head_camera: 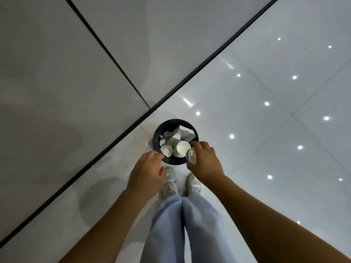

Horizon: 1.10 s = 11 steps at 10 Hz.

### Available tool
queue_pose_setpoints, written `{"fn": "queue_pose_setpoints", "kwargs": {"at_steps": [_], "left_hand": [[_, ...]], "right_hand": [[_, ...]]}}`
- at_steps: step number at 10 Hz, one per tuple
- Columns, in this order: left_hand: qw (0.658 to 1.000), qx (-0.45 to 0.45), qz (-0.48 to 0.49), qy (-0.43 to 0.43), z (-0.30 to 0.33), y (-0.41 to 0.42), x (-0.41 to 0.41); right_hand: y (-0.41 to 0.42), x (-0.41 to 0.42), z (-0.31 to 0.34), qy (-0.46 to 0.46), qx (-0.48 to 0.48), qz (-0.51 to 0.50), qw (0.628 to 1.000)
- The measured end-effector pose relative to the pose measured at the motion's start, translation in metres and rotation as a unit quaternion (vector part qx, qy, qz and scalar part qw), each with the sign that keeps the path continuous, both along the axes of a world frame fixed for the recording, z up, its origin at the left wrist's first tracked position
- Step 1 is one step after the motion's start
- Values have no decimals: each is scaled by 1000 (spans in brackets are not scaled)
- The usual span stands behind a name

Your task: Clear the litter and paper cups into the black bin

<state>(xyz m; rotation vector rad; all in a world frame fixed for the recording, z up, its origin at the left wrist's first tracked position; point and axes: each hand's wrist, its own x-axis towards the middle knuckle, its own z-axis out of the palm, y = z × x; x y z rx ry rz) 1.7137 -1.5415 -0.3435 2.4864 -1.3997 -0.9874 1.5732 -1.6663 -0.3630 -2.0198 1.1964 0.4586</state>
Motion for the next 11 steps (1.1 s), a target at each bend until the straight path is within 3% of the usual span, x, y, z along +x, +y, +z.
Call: {"fn": "queue_pose_setpoints", "kwargs": {"at_steps": [3,6,9,11], "left_hand": [[997,-5,78,18,-139,-1,7],[991,29,125,42,-200,14,14],[988,29,141,51,-195,21,17],[990,9,140,22,-125,26,28]], "right_hand": [[-8,15,-157,-4,8,13,1000],[0,24,-229,13,28,68,997],[6,32,-234,43,24,96,994],[13,29,-159,6,15,73,997]]}}
